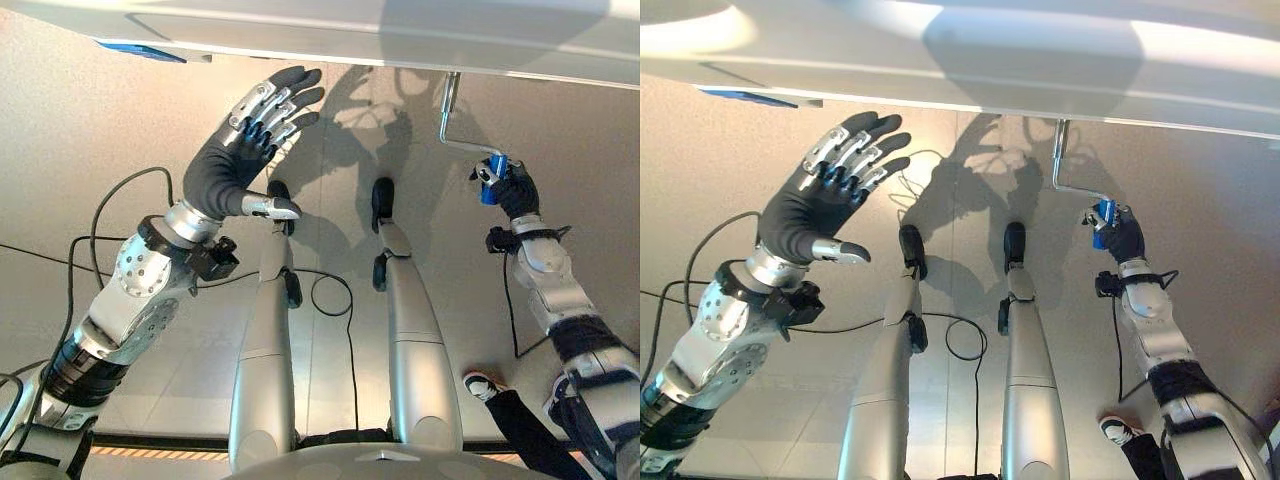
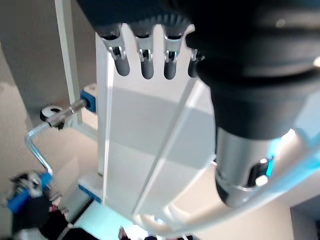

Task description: Raise the hospital bed

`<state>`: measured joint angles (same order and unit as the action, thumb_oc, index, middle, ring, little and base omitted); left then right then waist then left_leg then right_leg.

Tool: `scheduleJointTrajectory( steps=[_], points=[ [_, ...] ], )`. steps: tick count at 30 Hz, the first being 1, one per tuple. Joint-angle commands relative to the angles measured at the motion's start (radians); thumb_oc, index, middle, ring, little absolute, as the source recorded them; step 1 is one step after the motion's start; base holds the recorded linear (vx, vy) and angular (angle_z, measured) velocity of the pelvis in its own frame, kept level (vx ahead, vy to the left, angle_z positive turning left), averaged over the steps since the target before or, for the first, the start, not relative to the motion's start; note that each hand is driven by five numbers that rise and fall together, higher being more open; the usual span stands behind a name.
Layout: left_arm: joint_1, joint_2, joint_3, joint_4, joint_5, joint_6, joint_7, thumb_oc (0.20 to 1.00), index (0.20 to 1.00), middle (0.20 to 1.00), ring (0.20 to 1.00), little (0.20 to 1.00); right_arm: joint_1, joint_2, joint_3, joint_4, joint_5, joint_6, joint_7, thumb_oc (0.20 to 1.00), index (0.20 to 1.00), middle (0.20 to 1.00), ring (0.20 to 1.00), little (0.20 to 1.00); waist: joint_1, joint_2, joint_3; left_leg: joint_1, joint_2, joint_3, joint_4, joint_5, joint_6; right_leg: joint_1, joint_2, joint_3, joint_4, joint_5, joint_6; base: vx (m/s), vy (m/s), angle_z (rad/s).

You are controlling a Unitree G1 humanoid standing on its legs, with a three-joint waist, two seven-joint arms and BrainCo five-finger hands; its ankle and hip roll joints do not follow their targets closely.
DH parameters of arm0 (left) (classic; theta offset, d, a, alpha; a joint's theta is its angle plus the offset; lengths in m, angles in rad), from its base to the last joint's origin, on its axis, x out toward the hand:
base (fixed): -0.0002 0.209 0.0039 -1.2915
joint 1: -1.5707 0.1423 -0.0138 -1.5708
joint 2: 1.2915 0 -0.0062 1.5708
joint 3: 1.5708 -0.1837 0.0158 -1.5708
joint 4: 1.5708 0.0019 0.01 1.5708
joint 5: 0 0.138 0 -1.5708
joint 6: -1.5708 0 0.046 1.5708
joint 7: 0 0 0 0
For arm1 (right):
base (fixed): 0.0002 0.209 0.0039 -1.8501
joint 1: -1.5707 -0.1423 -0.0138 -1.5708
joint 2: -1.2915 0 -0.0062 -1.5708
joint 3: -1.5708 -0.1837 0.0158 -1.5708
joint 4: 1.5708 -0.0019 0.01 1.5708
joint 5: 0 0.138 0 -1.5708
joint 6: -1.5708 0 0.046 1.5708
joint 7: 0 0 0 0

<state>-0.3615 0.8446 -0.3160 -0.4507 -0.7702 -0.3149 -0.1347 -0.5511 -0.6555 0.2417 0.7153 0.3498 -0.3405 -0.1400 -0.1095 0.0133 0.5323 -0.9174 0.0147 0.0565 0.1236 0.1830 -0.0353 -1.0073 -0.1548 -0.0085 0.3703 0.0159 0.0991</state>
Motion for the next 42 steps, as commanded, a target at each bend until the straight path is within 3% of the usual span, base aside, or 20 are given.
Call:
scheduleJointTrajectory(
  steps=[1, 8, 12, 16, 20, 26, 30, 38, 42],
  points=[
    [-0.02, -0.007, -0.024, -0.074, -0.024, -0.041, -0.017, 1.0, 1.0, 1.0, 1.0, 1.0, -0.068, -0.171, -0.022, 0.291, 0.005, 0.127, -0.063, 0.2, 0.2, 0.2, 0.2, 0.2, 0.034, 0.035, -0.012, 0.037, 0.003, 0.03, 0.123, -0.145, -0.027, 0.058, 0.039, -0.04, -0.108, 0.059, 0.055, 0.0, 0.0, 0.0],
    [-0.062, -0.007, -0.07, -0.07, -0.014, -0.034, -0.015, 1.0, 1.0, 1.0, 1.0, 1.0, -0.256, -0.182, 0.176, 0.53, -0.151, 0.198, -0.028, 0.2, 0.2, 0.2, 0.2, 0.2, 0.055, 0.054, -0.012, 0.03, 0.0, 0.029, 0.126, -0.141, -0.026, 0.051, 0.038, -0.044, -0.106, 0.065, 0.055, 0.0, 0.0, 0.0],
    [-0.077, -0.017, -0.082, -0.066, -0.013, -0.034, -0.015, 1.0, 1.0, 1.0, 1.0, 1.0, -0.302, -0.149, 0.218, 0.594, -0.187, 0.219, 0.001, 0.2, 0.2, 0.2, 0.2, 0.2, 0.069, 0.066, -0.012, 0.024, -0.001, 0.027, 0.129, -0.142, -0.024, 0.044, 0.037, -0.045, -0.101, 0.061, 0.053, 0.0, 0.0, 0.0],
    [-0.088, -0.053, -0.083, -0.062, -0.017, -0.027, -0.011, 1.0, 1.0, 1.0, 1.0, 1.0, -0.326, -0.078, 0.26, 0.619, -0.241, 0.237, 0.002, 0.2, 0.2, 0.2, 0.2, 0.2, 0.081, 0.081, -0.012, 0.011, -0.003, 0.024, 0.144, -0.15, -0.021, 0.031, 0.035, -0.043, -0.084, 0.053, 0.05, 0.0, 0.0, 0.0],
    [-0.108, -0.112, -0.086, -0.045, -0.012, -0.018, 0.008, 1.0, 1.0, 1.0, 1.0, 1.0, -0.357, 0.059, 0.256, 0.647, -0.235, 0.259, 0.009, 0.2, 0.2, 0.2, 0.2, 0.2, 0.099, 0.103, -0.012, -0.019, -0.005, 0.029, 0.169, -0.161, -0.012, 0.003, 0.031, -0.039, -0.066, 0.049, 0.047, 0.0, 0.004, 0.01],
    [-0.101, -0.182, -0.075, -0.029, -0.007, -0.006, 0.045, 1.0, 1.0, 1.0, 1.0, 1.0, -0.391, 0.217, 0.274, 0.641, -0.227, 0.278, 0.008, 0.2, 0.2, 0.2, 0.2, 0.2, 0.113, 0.11, -0.012, -0.039, -0.013, 0.027, 0.176, -0.166, -0.004, -0.016, 0.031, -0.037, -0.069, 0.054, 0.046, 0.0, 0.017, -0.02],
    [-0.089, -0.224, -0.072, -0.029, 0.004, 0.008, 0.064, 1.0, 1.0, 1.0, 1.0, 1.0, -0.416, 0.33, 0.327, 0.633, -0.306, 0.302, 0.01, 0.2, 0.2, 0.2, 0.2, 0.2, 0.124, 0.118, -0.012, -0.066, -0.017, 0.025, 0.186, -0.167, 0.001, -0.038, 0.027, -0.033, -0.068, 0.057, 0.044, 0.01, 0.029, -0.03],
    [-0.094, -0.261, -0.069, -0.028, 0.031, 0.015, 0.096, 1.0, 1.0, 1.0, 1.0, 1.0, -0.45, 0.423, 0.415, 0.621, -0.453, 0.334, 0.013, 0.2, 0.2, 0.2, 0.2, 0.2, 0.134, 0.129, -0.012, -0.094, -0.025, 0.026, 0.196, -0.169, 0.002, -0.061, 0.018, -0.03, -0.066, 0.062, 0.047, 0.0, 0.032, -0.01],
    [-0.092, -0.281, -0.069, -0.025, 0.039, 0.013, 0.097, 1.0, 1.0, 1.0, 1.0, 1.0, -0.448, 0.47, 0.47, 0.557, -0.494, 0.318, 0.025, 0.2, 0.2, 0.2, 0.2, 0.2, 0.135, 0.13, -0.012, -0.094, -0.029, 0.028, 0.196, -0.168, 0.001, -0.058, 0.015, -0.026, -0.073, 0.069, 0.05, 0.0, 0.032, 0.01]
  ],
)
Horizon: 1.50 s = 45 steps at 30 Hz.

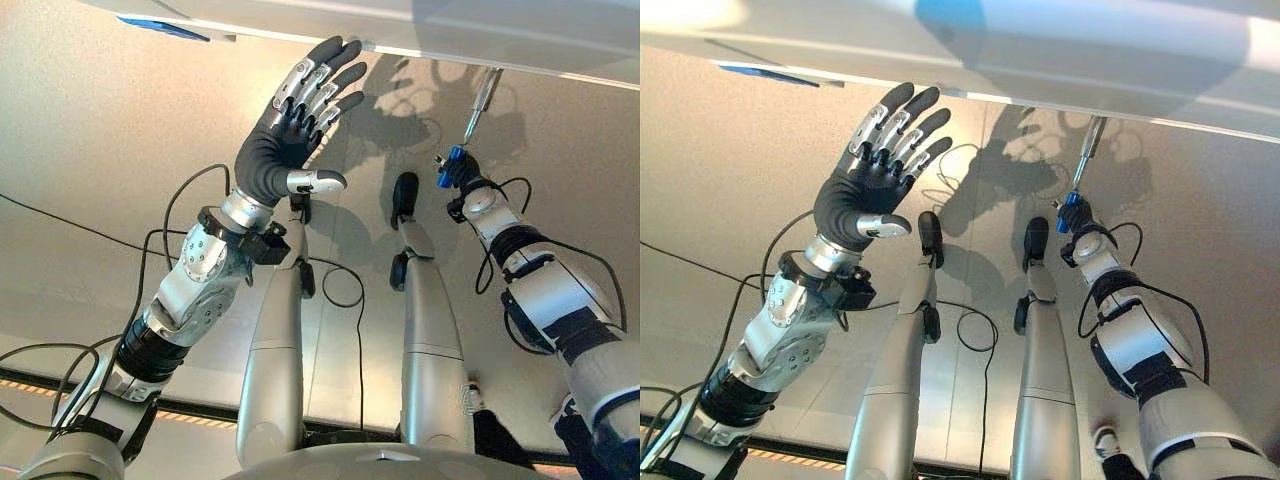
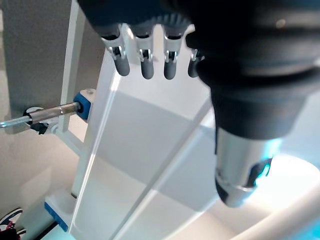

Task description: Raise the hospital bed

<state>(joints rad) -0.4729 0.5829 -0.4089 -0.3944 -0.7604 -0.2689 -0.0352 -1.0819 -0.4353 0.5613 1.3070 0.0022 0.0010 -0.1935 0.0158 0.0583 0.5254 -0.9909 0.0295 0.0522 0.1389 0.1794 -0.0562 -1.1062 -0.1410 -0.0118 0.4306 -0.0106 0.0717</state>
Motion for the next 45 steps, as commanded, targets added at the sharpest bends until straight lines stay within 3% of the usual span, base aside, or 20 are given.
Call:
scheduleJointTrajectory(
  steps=[1, 7, 9, 12, 14, 18, 19, 24, 25, 33, 42, 45],
  points=[
    [0.019, -0.022, 0.024, -0.078, 0.032, -0.035, -0.003, 1.0, 1.0, 1.0, 1.0, 1.0, 0.087, 0.268, 0.173, -0.071, -0.157, -0.031, 0.09, 0.2, 0.2, 0.2, 0.2, 0.2, 0.009, 0.082, -0.005, -0.018, -0.044, 0.031, 0.18, -0.163, 0.022, 0.043, 0.0, -0.023, -0.137, 0.097, 0.077, 0.0, 0.044, 0.01],
    [0.033, -0.017, 0.033, -0.084, 0.038, -0.05, -0.005, 1.0, 1.0, 1.0, 1.0, 1.0, 0.113, 0.316, 0.283, -0.242, -0.207, -0.073, 0.146, 0.2, 0.2, 0.2, 0.2, 0.2, 0.0, 0.071, -0.005, 0.004, -0.045, 0.038, 0.175, -0.164, 0.019, 0.063, 0.0, -0.018, -0.143, 0.099, 0.08, 0.0, 0.012, 0.0],
    [0.05, -0.004, 0.037, -0.087, 0.045, -0.063, -0.008, 1.0, 1.0, 1.0, 1.0, 1.0, 0.142, 0.298, 0.289, -0.431, -0.117, -0.111, 0.176, 0.2, 0.2, 0.2, 0.2, 0.2, -0.011, 0.059, -0.005, 0.016, -0.043, 0.041, 0.172, -0.163, 0.017, 0.076, -0.001, -0.017, -0.151, 0.102, 0.08, 0.0, 0.033, -0.02],
    [0.062, 0.009, 0.038, -0.092, 0.039, -0.072, -0.011, 1.0, 1.0, 1.0, 1.0, 1.0, 0.176, 0.263, 0.272, -0.542, -0.019, -0.137, 0.177, 0.2, 0.2, 0.2, 0.2, 0.2, -0.017, 0.055, -0.005, 0.023, -0.041, 0.043, 0.167, -0.16, 0.016, 0.082, -0.001, -0.016, -0.154, 0.103, 0.082, 0.0, 0.013, -0.02],
    [0.074, 0.03, 0.028, -0.084, 0.028, -0.085, -0.013, 1.0, 1.0, 1.0, 1.0, 1.0, 0.236, 0.198, 0.216, -0.698, 0.16, -0.183, 0.173, 0.2, 0.2, 0.2, 0.2, 0.2, -0.031, 0.045, -0.005, 0.03, -0.039, 0.044, 0.166, -0.158, 0.016, 0.091, -0.001, -0.015, -0.156, 0.105, 0.082, 0.0, 0.007, -0.02],
    [0.069, 0.061, 0.02, -0.078, 0.031, -0.099, -0.008, 1.0, 1.0, 1.0, 1.0, 1.0, 0.286, 0.103, 0.145, -0.863, 0.276, -0.227, 0.144, 0.2, 0.2, 0.2, 0.2, 0.2, -0.046, 0.035, -0.005, 0.034, -0.037, 0.046, 0.166, -0.156, 0.013, 0.098, -0.002, -0.015, -0.164, 0.108, 0.084, 0.0, 0.001, -0.02],
    [0.066, 0.07, 0.013, -0.073, 0.028, -0.108, -0.013, 1.0, 1.0, 1.0, 1.0, 1.0, 0.326, 0.034, 0.096, -0.982, 0.344, -0.265, 0.138, 0.2, 0.2, 0.2, 0.2, 0.2, -0.057, 0.028, -0.005, 0.035, -0.037, 0.045, 0.161, -0.153, 0.013, 0.099, -0.002, -0.015, -0.169, 0.109, 0.085, 0.0, 0.0, 0.0],
    [0.065, 0.085, 0.003, -0.067, 0.031, -0.122, -0.013, 1.0, 1.0, 1.0, 1.0, 1.0, 0.416, -0.044, -0.009, -1.176, 0.51, -0.326, 0.17, 0.2, 0.2, 0.2, 0.2, 0.2, -0.074, 0.021, -0.005, 0.03, -0.034, 0.045, 0.154, -0.151, 0.015, 0.094, -0.003, -0.016, -0.172, 0.111, 0.087, 0.0, 0.0, 0.0],
    [0.085, 0.095, 0.014, -0.068, 0.039, -0.122, -0.013, 1.0, 1.0, 1.0, 1.0, 1.0, 0.475, -0.056, -0.072, -1.246, 0.601, -0.354, 0.191, 0.2, 0.2, 0.2, 0.2, 0.2, -0.081, 0.02, -0.005, 0.029, -0.033, 0.045, 0.157, -0.153, 0.016, 0.091, -0.002, -0.016, -0.167, 0.109, 0.086, 0.0, 0.0, 0.0],
    [0.18, 0.101, 0.111, -0.088, 0.009, -0.113, -0.056, 1.0, 1.0, 1.0, 1.0, 1.0, 0.677, -0.065, -0.347, -1.409, 0.751, -0.435, 0.194, 0.2, 0.2, 0.2, 0.2, 0.2, -0.108, 0.0, -0.005, 0.043, -0.027, 0.045, 0.167, -0.166, 0.016, 0.1, 0.008, -0.007, -0.152, 0.097, 0.086, 0.01, -0.022, 0.05],
    [0.211, 0.105, 0.168, -0.117, -0.014, -0.109, -0.086, 1.0, 1.0, 1.0, 1.0, 1.0, 0.732, -0.09, -0.497, -1.412, 0.721, -0.464, 0.14, 0.2, 0.2, 0.2, 0.2, 0.2, -0.118, -0.008, -0.005, 0.037, -0.025, 0.042, 0.177, -0.179, 0.017, 0.094, 0.013, -0.007, -0.139, 0.085, 0.084, 0.0, -0.025, 0.02],
    [0.213, 0.096, 0.188, -0.124, -0.026, -0.107, -0.086, 1.0, 1.0, 1.0, 1.0, 1.0, 0.721, -0.088, -0.556, -1.362, 0.689, -0.478, 0.079, 0.2, 0.2, 0.2, 0.2, 0.2, -0.119, -0.01, -0.005, 0.04, -0.022, 0.036, 0.178, -0.181, 0.018, 0.091, 0.017, -0.007, -0.126, 0.076, 0.081, 0.01, -0.026, 0.0]
  ],
)
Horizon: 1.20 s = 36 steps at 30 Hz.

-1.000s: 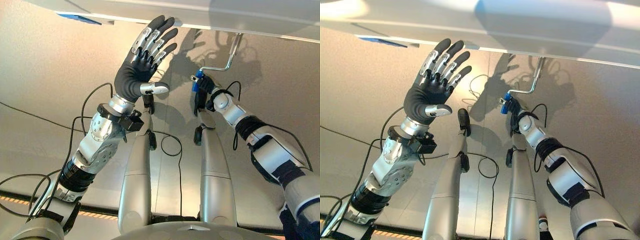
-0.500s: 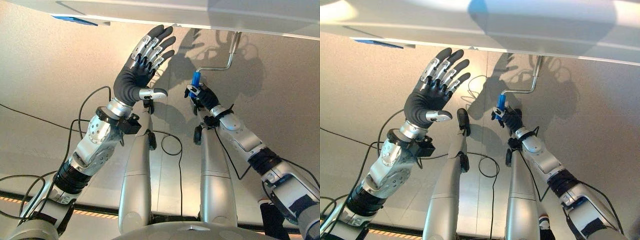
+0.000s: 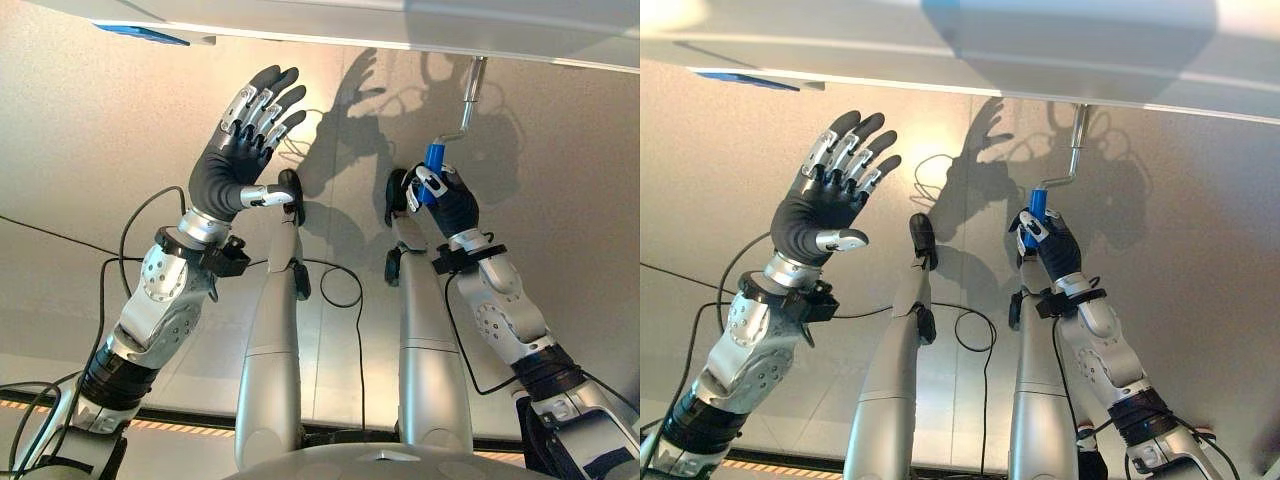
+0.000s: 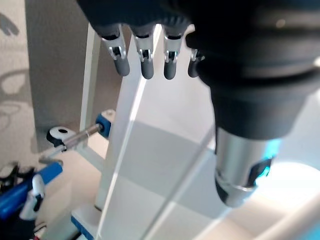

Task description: Raise the hospital bed

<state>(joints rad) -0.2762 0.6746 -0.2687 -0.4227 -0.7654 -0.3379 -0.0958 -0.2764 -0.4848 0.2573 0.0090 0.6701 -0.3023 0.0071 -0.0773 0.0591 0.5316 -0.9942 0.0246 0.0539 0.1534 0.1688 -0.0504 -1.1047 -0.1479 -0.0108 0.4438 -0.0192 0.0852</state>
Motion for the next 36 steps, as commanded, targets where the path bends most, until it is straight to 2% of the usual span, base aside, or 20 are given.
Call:
scheduleJointTrajectory(
  steps=[1, 5, 8, 9, 12, 19, 25, 26, 31, 32, 36],
  points=[
    [0.019, 0.0, 0.054, -0.095, -0.021, -0.038, -0.022, 1.0, 1.0, 1.0, 1.0, 1.0, -0.088, -0.04, -0.265, -0.046, 0.011, -0.177, -0.138, 0.2, 0.2, 0.2, 0.2, 0.2, -0.025, -0.012, -0.012, 0.044, -0.017, 0.034, 0.164, -0.172, 0.012, 0.09, 0.025, -0.009, -0.137, 0.082, 0.066, 0.01, -0.033, 0.0],
    [0.021, -0.005, 0.075, -0.102, -0.018, -0.042, -0.015, 1.0, 1.0, 1.0, 1.0, 1.0, -0.115, -0.058, -0.289, 0.015, -0.031, -0.173, -0.192, 0.2, 0.2, 0.2, 0.2, 0.2, -0.023, -0.011, -0.012, 0.044, -0.016, 0.034, 0.163, -0.173, 0.011, 0.087, 0.028, -0.011, -0.132, 0.077, 0.064, 0.0, 0.0, 0.0],
    [0.024, -0.006, 0.089, -0.109, -0.018, -0.043, -0.016, 1.0, 1.0, 1.0, 1.0, 1.0, -0.137, -0.106, -0.317, 0.108, -0.089, -0.158, -0.239, 0.2, 0.2, 0.2, 0.2, 0.2, -0.02, -0.013, -0.012, 0.042, -0.014, 0.03, 0.162, -0.172, 0.009, 0.088, 0.028, -0.015, -0.13, 0.074, 0.064, 0.0, -0.027, 0.01],
    [0.028, 0.0, 0.09, -0.117, -0.019, -0.041, -0.02, 1.0, 1.0, 1.0, 1.0, 1.0, -0.15, -0.151, -0.329, 0.188, -0.136, -0.139, -0.279, 0.2, 0.2, 0.2, 0.2, 0.2, -0.017, -0.014, -0.012, 0.041, -0.013, 0.027, 0.163, -0.172, 0.008, 0.087, 0.029, -0.017, -0.125, 0.071, 0.062, 0.0, -0.039, 0.03],
    [0.032, 0.007, 0.093, -0.129, -0.025, -0.038, -0.028, 1.0, 1.0, 1.0, 1.0, 1.0, -0.181, -0.202, -0.328, 0.267, -0.17, -0.127, -0.31, 0.2, 0.2, 0.2, 0.2, 0.2, -0.015, -0.012, -0.012, 0.042, -0.012, 0.023, 0.162, -0.171, 0.006, 0.086, 0.03, -0.022, -0.121, 0.068, 0.06, 0.0, 0.0, 0.0],
    [0.031, 0.044, 0.084, -0.134, -0.023, -0.037, -0.036, 1.0, 1.0, 1.0, 1.0, 1.0, -0.214, -0.305, -0.29, 0.419, -0.234, -0.079, -0.309, 0.2, 0.2, 0.2, 0.2, 0.2, -0.01, -0.008, -0.012, 0.043, -0.009, 0.019, 0.164, -0.169, 0.003, 0.083, 0.032, -0.027, -0.104, 0.06, 0.059, 0.0, 0.0, 0.0],
    [0.013, 0.098, 0.043, -0.136, -0.022, -0.033, -0.049, 1.0, 1.0, 1.0, 1.0, 1.0, -0.268, -0.402, -0.217, 0.641, -0.262, -0.03, -0.295, 0.2, 0.2, 0.2, 0.2, 0.2, -0.007, -0.009, -0.012, 0.054, -0.005, 0.018, 0.152, -0.16, -0.002, 0.093, 0.03, -0.035, -0.106, 0.06, 0.059, 0.0, 0.0, 0.0],
    [0.012, 0.106, 0.042, -0.136, -0.013, -0.032, -0.048, 1.0, 1.0, 1.0, 1.0, 1.0, -0.251, -0.422, -0.2, 0.643, -0.312, -0.011, -0.295, 0.2, 0.2, 0.2, 0.2, 0.2, -0.01, -0.01, -0.012, 0.056, -0.004, 0.017, 0.146, -0.156, -0.005, 0.095, 0.031, -0.037, -0.111, 0.062, 0.06, 0.0, 0.0, 0.0],
    [-0.003, 0.113, 0.028, -0.127, -0.005, -0.031, -0.048, 1.0, 1.0, 1.0, 1.0, 1.0, -0.248, -0.449, -0.183, 0.732, -0.397, 0.026, -0.32, 0.2, 0.2, 0.2, 0.2, 0.2, -0.012, -0.011, -0.012, 0.056, -0.005, 0.016, 0.144, -0.153, -0.005, 0.096, 0.032, -0.039, -0.113, 0.064, 0.061, 0.0, 0.0, 0.0],
    [-0.012, 0.119, 0.014, -0.123, -0.003, -0.032, -0.049, 1.0, 1.0, 1.0, 1.0, 1.0, -0.261, -0.454, -0.175, 0.798, -0.378, 0.03, -0.313, 0.2, 0.2, 0.2, 0.2, 0.2, -0.012, -0.01, -0.012, 0.057, -0.004, 0.016, 0.143, -0.152, -0.005, 0.094, 0.032, -0.041, -0.114, 0.065, 0.062, 0.0, 0.006, -0.03],
    [-0.016, 0.118, 0.005, -0.121, 0.002, -0.032, -0.046, 1.0, 1.0, 1.0, 1.0, 1.0, -0.246, -0.444, -0.179, 0.86, -0.358, 0.037, -0.307, 0.2, 0.2, 0.2, 0.2, 0.2, -0.014, -0.009, -0.012, 0.059, -0.006, 0.016, 0.143, -0.152, -0.005, 0.095, 0.032, -0.039, -0.112, 0.064, 0.061, 0.0, 0.0, -0.01]
  ],
)
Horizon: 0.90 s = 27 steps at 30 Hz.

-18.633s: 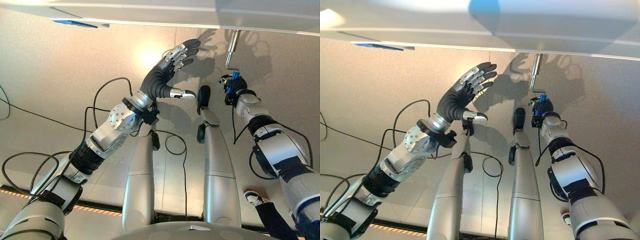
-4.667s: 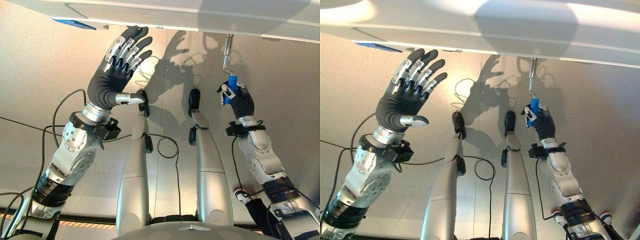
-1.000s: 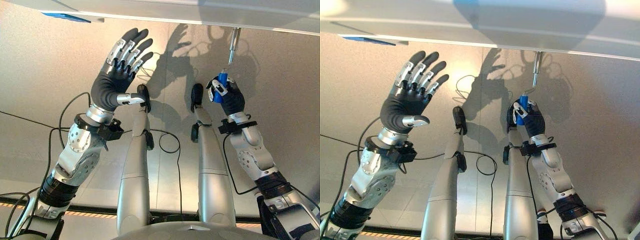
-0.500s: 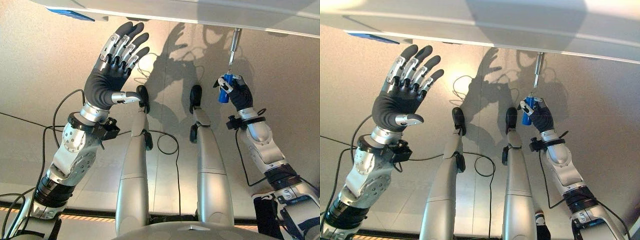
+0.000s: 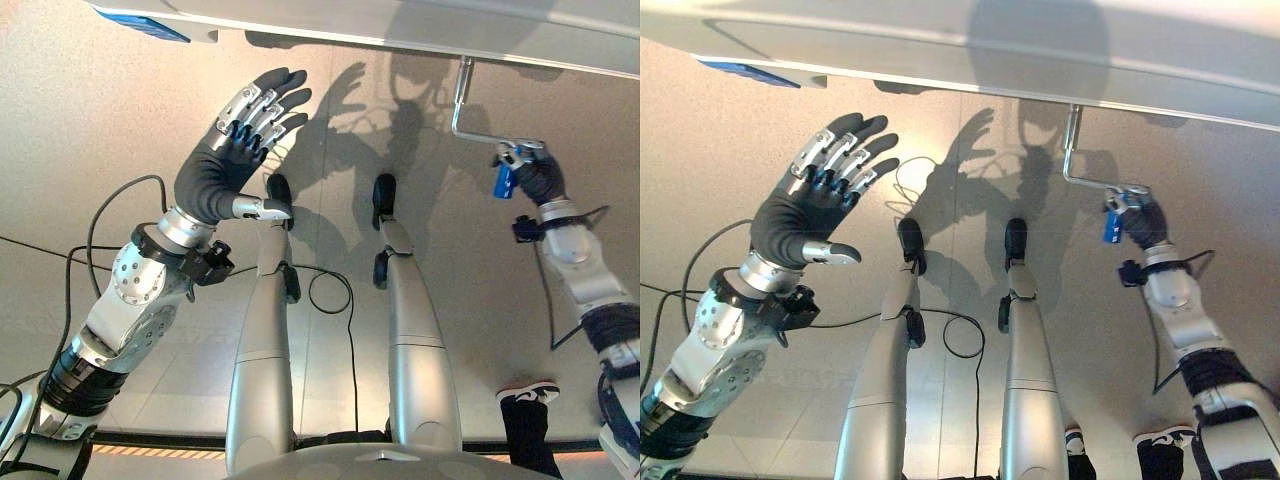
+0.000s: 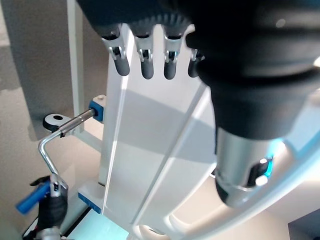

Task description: Raise the hospital bed

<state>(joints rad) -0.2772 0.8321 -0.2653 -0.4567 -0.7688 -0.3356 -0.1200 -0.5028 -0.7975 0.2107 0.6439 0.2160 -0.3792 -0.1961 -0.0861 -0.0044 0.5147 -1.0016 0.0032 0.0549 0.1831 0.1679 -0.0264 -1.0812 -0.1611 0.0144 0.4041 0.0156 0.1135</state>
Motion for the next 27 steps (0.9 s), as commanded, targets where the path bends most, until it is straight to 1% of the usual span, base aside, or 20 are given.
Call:
scheduleJointTrajectory(
  steps=[1, 4, 5, 6, 7, 8, 10, 11, 14, 16, 17, 22, 23, 24, 26, 27],
  points=[
    [-0.02, -0.04, -0.002, -0.084, 0.005, -0.036, -0.02, 1.0, 1.0, 1.0, 1.0, 1.0, -0.021, -0.129, -0.127, 0.239, 0.09, 0.119, -0.101, 0.2, 0.2, 0.2, 0.2, 0.2, -0.003, 0.055, 0.005, 0.067, 0.015, 0.015, 0.115, -0.152, -0.028, 0.073, 0.045, -0.065, -0.073, 0.029, 0.033, 0.0, 0.0, 0.0],
    [-0.031, -0.042, -0.007, -0.075, 0.007, -0.036, -0.015, 1.0, 1.0, 1.0, 1.0, 1.0, -0.021, -0.128, -0.111, 0.257, 0.075, 0.127, -0.093, 0.2, 0.2, 0.2, 0.2, 0.2, -0.003, 0.055, 0.005, 0.067, 0.014, 0.016, 0.115, -0.152, -0.028, 0.071, 0.044, -0.065, -0.072, 0.03, 0.033, 0.0, 0.0, 0.0],
    [-0.04, -0.047, -0.017, -0.072, 0.008, -0.035, -0.013, 1.0, 1.0, 1.0, 1.0, 1.0, -0.036, -0.125, -0.095, 0.319, 0.077, 0.139, -0.084, 0.2, 0.2, 0.2, 0.2, 0.2, 0.001, 0.058, 0.005, 0.068, 0.013, 0.017, 0.113, -0.152, -0.028, 0.072, 0.044, -0.063, -0.075, 0.031, 0.033, 0.0, 0.0, 0.0],
    [-0.04, -0.047, -0.016, -0.071, 0.008, -0.036, -0.013, 1.0, 1.0, 1.0, 1.0, 1.0, -0.04, -0.126, -0.092, 0.322, 0.078, 0.138, -0.083, 0.2, 0.2, 0.2, 0.2, 0.2, 0.001, 0.058, 0.005, 0.068, 0.013, 0.017, 0.113, -0.152, -0.028, 0.072, 0.044, -0.063, -0.075, 0.032, 0.033, 0.0, 0.0, 0.0],
    [-0.051, -0.047, -0.033, -0.068, 0.003, -0.037, -0.009, 1.0, 1.0, 1.0, 1.0, 1.0, -0.073, -0.124, -0.053, 0.408, 0.063, 0.16, -0.072, 0.2, 0.2, 0.2, 0.2, 0.2, 0.008, 0.062, 0.005, 0.069, 0.013, 0.018, 0.111, -0.15, -0.029, 0.073, 0.043, -0.063, -0.077, 0.035, 0.033, 0.0, 0.0, 0.0],
    [-0.05, -0.047, -0.031, -0.067, 0.003, -0.037, -0.009, 1.0, 1.0, 1.0, 1.0, 1.0, -0.078, -0.124, -0.048, 0.412, 0.064, 0.159, -0.072, 0.2, 0.2, 0.2, 0.2, 0.2, 0.007, 0.062, 0.005, 0.068, 0.013, 0.018, 0.111, -0.15, -0.029, 0.073, 0.044, -0.063, -0.078, 0.035, 0.033, 0.0, 0.0, 0.0],
    [-0.061, -0.04, -0.048, -0.063, 0.002, -0.03, -0.007, 1.0, 1.0, 1.0, 1.0, 1.0, -0.127, -0.117, 0.012, 0.517, 0.028, 0.193, -0.05, 0.2, 0.2, 0.2, 0.2, 0.2, 0.014, 0.067, 0.005, 0.067, 0.013, 0.018, 0.114, -0.15, -0.028, 0.072, 0.044, -0.063, -0.076, 0.037, 0.032, 0.0, 0.0, 0.0],
    [-0.071, -0.04, -0.059, -0.055, 0.001, -0.029, -0.007, 1.0, 1.0, 1.0, 1.0, 1.0, -0.161, -0.117, 0.029, 0.576, 0.039, 0.199, -0.043, 0.2, 0.2, 0.2, 0.2, 0.2, 0.016, 0.071, 0.005, 0.067, 0.013, 0.018, 0.115, -0.151, -0.028, 0.073, 0.043, -0.064, -0.075, 0.036, 0.032, 0.0, 0.0, 0.0],
    [-0.081, -0.048, -0.076, -0.051, -0.013, -0.03, -0.013, 1.0, 1.0, 1.0, 1.0, 1.0, -0.233, -0.079, 0.092, 0.662, 0.038, 0.223, -0.002, 0.2, 0.2, 0.2, 0.2, 0.2, 0.031, 0.083, 0.005, 0.071, 0.012, 0.018, 0.109, -0.147, -0.028, 0.078, 0.044, -0.064, -0.079, 0.036, 0.03, 0.0, 0.0, 0.0],
    [-0.086, -0.051, -0.079, -0.046, -0.01, -0.028, -0.008, 1.0, 1.0, 1.0, 1.0, 1.0, -0.267, -0.053, 0.135, 0.651, 0.021, 0.229, 0.006, 0.2, 0.2, 0.2, 0.2, 0.2, 0.036, 0.086, 0.005, 0.072, 0.013, 0.019, 0.109, -0.145, -0.027, 0.079, 0.046, -0.064, -0.079, 0.036, 0.029, 0.0, 0.0, 0.0],
    [-0.085, -0.07, -0.085, -0.03, 0.006, -0.022, 0.002, 1.0, 1.0, 1.0, 1.0, 1.0, -0.286, -0.017, 0.165, 0.657, 0.004, 0.239, 0.015, 0.2, 0.2, 0.2, 0.2, 0.2, 0.041, 0.087, 0.005, 0.071, 0.012, 0.017, 0.11, -0.144, -0.025, 0.076, 0.047, -0.065, -0.077, 0.036, 0.027, 0.0, 0.0, 0.0],
    [-0.075, -0.111, -0.098, 0.004, 0.022, -0.01, 0.014, 1.0, 1.0, 1.0, 1.0, 1.0, -0.327, 0.048, 0.2, 0.665, -0.005, 0.248, 0.017, 0.2, 0.2, 0.2, 0.2, 0.2, 0.048, 0.092, 0.005, 0.074, 0.01, 0.018, 0.11, -0.144, -0.022, 0.078, 0.048, -0.065, -0.076, 0.036, 0.025, 0.0, 0.0, 0.0],
    [-0.075, -0.126, -0.105, 0.019, 0.043, -0.002, 0.024, 1.0, 1.0, 1.0, 1.0, 1.0, -0.337, 0.088, 0.21, 0.658, -0.011, 0.252, 0.014, 0.2, 0.2, 0.2, 0.2, 0.2, 0.051, 0.096, 0.005, 0.076, 0.01, 0.02, 0.111, -0.143, -0.021, 0.08, 0.048, -0.064, -0.075, 0.037, 0.024, 0.0, 0.0, 0.0],
    [-0.075, -0.126, -0.105, 0.019, 0.043, -0.002, 0.024, 1.0, 1.0, 1.0, 1.0, 1.0, -0.337, 0.088, 0.21, 0.658, -0.011, 0.252, 0.014, 0.2, 0.2, 0.2, 0.2, 0.2, 0.051, 0.096, 0.005, 0.076, 0.01, 0.02, 0.111, -0.143, -0.021, 0.08, 0.048, -0.065, -0.075, 0.036, 0.024, 0.0, 0.0, 0.0],
    [-0.072, -0.138, -0.103, 0.026, 0.051, -0.002, 0.025, 1.0, 1.0, 1.0, 1.0, 1.0, -0.345, 0.118, 0.24, 0.638, -0.041, 0.257, 0.021, 0.2, 0.2, 0.2, 0.2, 0.2, 0.051, 0.097, 0.005, 0.081, 0.008, 0.019, 0.107, -0.14, -0.022, 0.084, 0.047, -0.064, -0.079, 0.039, 0.024, -0.02, 0.003, -0.02],
    [-0.081, -0.158, -0.109, 0.031, 0.051, 0.002, 0.029, 1.0, 1.0, 1.0, 1.0, 1.0, -0.351, 0.15, 0.242, 0.646, -0.05, 0.262, 0.021, 0.2, 0.2, 0.2, 0.2, 0.2, 0.053, 0.1, 0.005, 0.086, 0.005, 0.018, 0.101, -0.136, -0.022, 0.092, 0.047, -0.063, -0.09, 0.043, 0.024, -0.03, 0.005, -0.04]
  ],
)
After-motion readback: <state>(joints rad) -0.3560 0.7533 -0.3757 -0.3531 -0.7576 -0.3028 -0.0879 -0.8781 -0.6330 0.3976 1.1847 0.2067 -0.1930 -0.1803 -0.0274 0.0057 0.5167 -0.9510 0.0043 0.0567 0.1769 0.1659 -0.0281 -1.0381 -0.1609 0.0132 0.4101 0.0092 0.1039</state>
